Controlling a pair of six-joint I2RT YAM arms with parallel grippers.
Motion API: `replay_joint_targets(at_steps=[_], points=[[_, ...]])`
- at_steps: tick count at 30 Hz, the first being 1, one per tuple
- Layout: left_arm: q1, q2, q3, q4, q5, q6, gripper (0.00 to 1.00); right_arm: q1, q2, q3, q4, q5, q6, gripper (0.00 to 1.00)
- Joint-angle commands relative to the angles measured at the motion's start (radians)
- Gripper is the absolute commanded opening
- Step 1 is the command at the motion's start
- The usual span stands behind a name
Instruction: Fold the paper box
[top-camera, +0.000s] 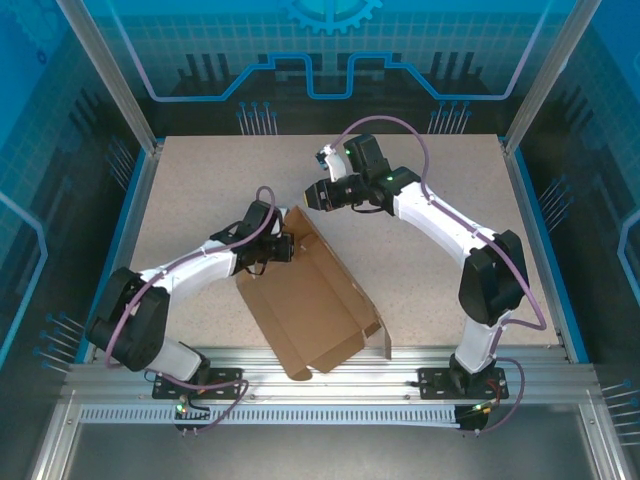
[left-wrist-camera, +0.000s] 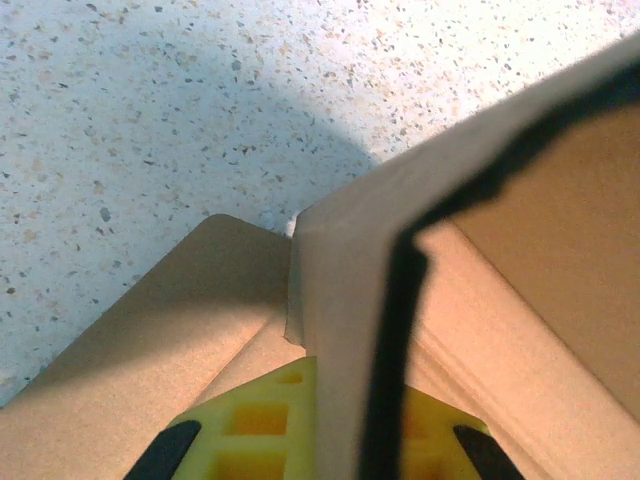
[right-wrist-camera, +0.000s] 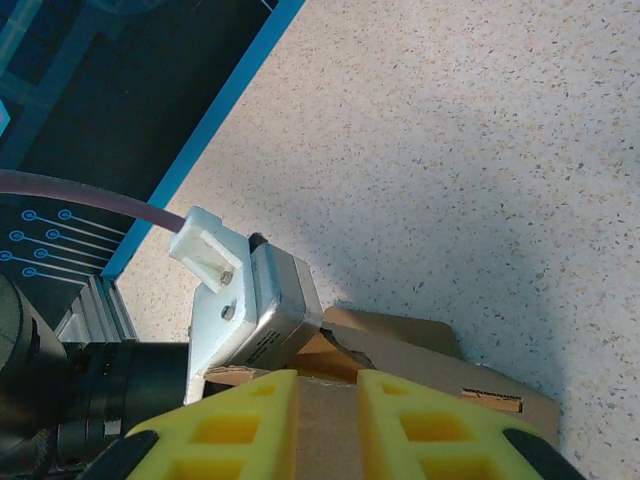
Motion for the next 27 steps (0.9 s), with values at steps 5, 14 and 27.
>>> replay_joint_targets(at_steps=[5, 14, 27], points=[[-0.006, 0.034, 0.056, -0.064, -0.048, -0.049, 0.06, -0.004, -0.06, -0.039, 0.011, 0.007, -0.008, 0.36], [-0.005, 0.044, 0.057, -0.067, -0.047, -0.053, 0.06, 0.051, -0.129, -0.086, -0.121, 0.138, -0.153, 0.54], [-0.006, 0.05, 0.077, -0.088, -0.046, -0.051, 0.06, 0.183, -0.106, -0.023, -0.286, 0.385, -0.313, 0.45]])
